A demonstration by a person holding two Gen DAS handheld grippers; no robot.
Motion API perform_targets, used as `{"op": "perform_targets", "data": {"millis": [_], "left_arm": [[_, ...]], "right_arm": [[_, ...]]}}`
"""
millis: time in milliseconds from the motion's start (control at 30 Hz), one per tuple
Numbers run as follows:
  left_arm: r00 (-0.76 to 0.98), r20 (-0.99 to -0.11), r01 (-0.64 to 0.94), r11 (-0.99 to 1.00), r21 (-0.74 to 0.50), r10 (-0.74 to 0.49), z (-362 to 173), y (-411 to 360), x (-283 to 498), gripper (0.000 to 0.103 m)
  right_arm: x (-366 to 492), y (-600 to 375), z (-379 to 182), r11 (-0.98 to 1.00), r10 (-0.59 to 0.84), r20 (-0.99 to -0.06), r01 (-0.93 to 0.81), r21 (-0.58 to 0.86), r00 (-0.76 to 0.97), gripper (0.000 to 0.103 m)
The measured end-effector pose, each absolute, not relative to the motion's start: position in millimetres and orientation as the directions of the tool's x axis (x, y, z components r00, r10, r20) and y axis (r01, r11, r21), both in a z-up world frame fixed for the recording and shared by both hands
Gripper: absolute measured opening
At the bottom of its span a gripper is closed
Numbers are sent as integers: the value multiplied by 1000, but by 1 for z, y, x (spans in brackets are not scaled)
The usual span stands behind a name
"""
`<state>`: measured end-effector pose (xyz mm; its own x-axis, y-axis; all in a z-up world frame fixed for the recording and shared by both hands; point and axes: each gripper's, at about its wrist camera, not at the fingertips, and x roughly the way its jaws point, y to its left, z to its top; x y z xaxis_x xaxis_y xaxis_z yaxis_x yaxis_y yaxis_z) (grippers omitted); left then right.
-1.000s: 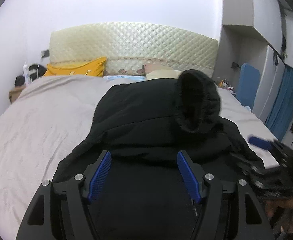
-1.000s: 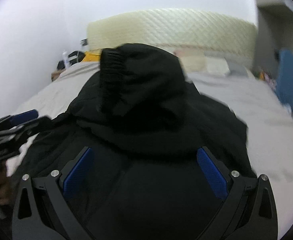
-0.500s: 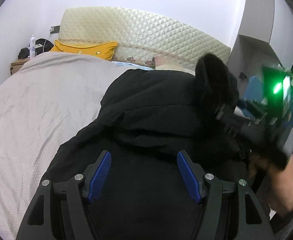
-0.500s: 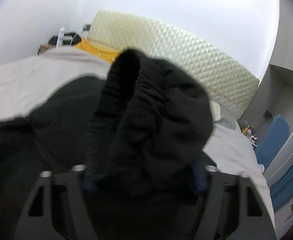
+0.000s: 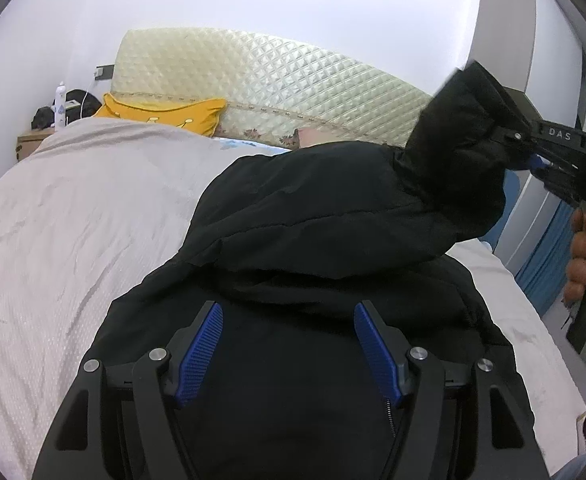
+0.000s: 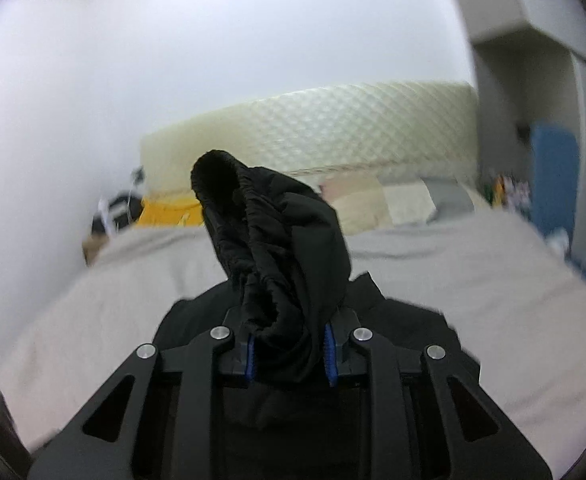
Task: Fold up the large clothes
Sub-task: 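Grasp the jacket hood with the right tool and lift it, then lay the hood down over the folded sleeves and open the right tool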
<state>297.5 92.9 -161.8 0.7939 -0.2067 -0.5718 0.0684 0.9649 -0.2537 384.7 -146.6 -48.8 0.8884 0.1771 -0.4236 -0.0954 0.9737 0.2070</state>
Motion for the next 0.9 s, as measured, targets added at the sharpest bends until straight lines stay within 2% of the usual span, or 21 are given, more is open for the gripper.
{"op": "perform_targets", "data": {"millis": [267,500,667,700,767,800,833,900], "left_arm": [[803,-554,90,963,-252,-220,-160,91,291,68],[805,-552,108,968,-227,-219,-162,85,292,68],[792,-576,119,977,-179,-202,-168,75,299,68],[789,-584,122,980,-156,-191,-168,71,301,68],[790,-584,133,983,-131,-184,-167,66,305,68],[789,-588,133,984,-116,-176,-165,64,309,68],[787,-594,132,986,-101,-166,-163,61,313,68],[791,-591,136,987,-86,-160,-155,56,322,68]], "right_arm": [[387,-228,-104,905,112,-530,134,403,840,24],[397,-286,-176,833,113,-657,290,472,746,22],[402,-300,-217,820,165,-702,299,488,693,23],[400,-302,-219,822,171,-700,291,489,694,24],[398,-305,-217,837,168,-693,270,477,701,38],[396,-306,-214,849,146,-702,275,450,697,55],[393,-308,-211,855,134,-703,277,438,698,62],[386,-315,-201,867,117,-684,263,424,720,68]]}}
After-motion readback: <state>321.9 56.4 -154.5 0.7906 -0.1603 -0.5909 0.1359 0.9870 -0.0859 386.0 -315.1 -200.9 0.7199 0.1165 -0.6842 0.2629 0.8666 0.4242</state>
